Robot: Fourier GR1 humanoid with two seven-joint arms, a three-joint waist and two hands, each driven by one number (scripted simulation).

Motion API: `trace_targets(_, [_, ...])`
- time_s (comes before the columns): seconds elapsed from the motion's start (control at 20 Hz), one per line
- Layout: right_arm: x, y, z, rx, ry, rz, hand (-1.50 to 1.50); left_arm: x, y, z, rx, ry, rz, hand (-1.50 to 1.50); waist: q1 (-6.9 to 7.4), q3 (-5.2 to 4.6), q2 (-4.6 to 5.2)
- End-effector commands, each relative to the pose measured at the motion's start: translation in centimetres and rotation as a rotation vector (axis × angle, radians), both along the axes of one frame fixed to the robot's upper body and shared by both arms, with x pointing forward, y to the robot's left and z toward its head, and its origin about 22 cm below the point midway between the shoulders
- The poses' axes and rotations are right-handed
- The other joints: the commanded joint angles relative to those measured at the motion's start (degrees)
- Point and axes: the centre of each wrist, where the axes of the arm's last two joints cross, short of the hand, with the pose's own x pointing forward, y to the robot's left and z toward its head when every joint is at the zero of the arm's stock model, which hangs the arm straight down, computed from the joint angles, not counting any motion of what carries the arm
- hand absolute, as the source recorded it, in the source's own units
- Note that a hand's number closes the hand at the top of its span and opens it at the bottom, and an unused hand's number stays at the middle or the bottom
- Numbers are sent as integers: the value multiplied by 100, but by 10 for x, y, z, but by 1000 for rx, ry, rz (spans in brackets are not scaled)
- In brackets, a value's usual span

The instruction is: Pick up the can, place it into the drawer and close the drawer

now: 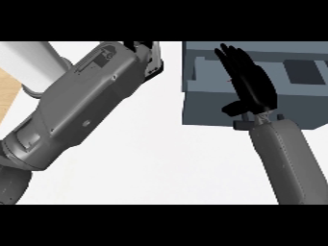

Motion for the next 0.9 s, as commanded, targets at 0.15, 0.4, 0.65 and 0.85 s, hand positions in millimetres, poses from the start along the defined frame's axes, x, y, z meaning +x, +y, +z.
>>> trace_targets(0.15, [20,9,-41,-89,8,-56,-150,-2,32,15,10,-7,43,-150,-60,3,-2])
trace_targets(0.4, [44,-10,-45,-108,-39,-112,-150,-13,37,15,8,3,-3,-150,99,8,37])
trace_targets(0.65, [55,-1,-47,-95,-88,-139,-150,-18,40,22,-1,-14,10,-150,143,10,68])
trace_targets(0.85, [59,-11,-50,-92,-124,-162,-150,-25,48,11,-4,-3,9,-150,145,9,63])
